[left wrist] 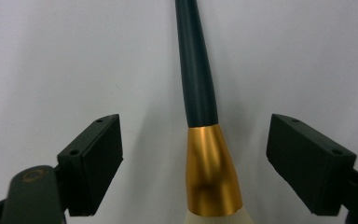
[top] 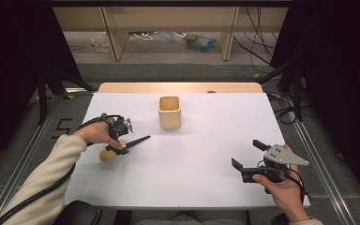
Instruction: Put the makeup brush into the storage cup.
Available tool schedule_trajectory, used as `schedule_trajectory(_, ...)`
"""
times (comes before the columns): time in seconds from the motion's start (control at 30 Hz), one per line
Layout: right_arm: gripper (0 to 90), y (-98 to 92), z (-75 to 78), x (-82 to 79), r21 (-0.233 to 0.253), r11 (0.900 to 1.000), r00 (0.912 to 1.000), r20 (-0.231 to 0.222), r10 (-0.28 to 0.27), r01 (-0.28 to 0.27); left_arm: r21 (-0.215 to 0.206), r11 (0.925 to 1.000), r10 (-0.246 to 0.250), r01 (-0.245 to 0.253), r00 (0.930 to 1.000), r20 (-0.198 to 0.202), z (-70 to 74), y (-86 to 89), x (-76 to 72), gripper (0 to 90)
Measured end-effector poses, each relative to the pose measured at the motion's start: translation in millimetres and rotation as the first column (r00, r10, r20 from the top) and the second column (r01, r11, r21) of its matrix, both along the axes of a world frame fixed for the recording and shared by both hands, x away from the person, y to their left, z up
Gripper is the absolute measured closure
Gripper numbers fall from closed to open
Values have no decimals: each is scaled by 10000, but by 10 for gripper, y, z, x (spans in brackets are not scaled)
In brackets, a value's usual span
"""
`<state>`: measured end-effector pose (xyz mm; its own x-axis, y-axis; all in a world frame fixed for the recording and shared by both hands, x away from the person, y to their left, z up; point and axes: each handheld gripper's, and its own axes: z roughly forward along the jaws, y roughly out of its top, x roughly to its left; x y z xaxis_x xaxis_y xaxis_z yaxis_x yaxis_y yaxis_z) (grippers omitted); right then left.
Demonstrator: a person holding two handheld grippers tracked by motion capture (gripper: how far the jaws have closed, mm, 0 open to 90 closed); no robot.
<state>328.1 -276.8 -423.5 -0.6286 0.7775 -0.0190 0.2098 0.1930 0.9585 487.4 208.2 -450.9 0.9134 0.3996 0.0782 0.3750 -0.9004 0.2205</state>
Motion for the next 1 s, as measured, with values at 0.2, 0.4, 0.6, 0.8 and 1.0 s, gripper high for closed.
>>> schedule_trajectory(0.2,4,0,-1,1,-13,10000,10000,-11,-5,5,245,9987,-438,436,9990,71,-6,35,31,196)
schedule_trajectory(0.4,4,0,-1,1,-6,10000,10000,-4,3,-3,230,9996,-142,146,9998,-163,-8,45,13,198)
schedule_trajectory(0.6,4,1,-1,1,-8,10000,10000,-12,-5,5,257,9995,-186,190,9997,-176,-11,43,13,200)
schedule_trajectory(0.8,4,-1,-2,4,-8,10000,10000,-2,-15,15,515,9974,-494,504,9986,-198,-9,63,38,213)
schedule_trajectory(1.0,4,-1,-2,3,-10,10000,10000,-2,-17,17,608,9967,-516,537,9980,-356,-30,64,35,227)
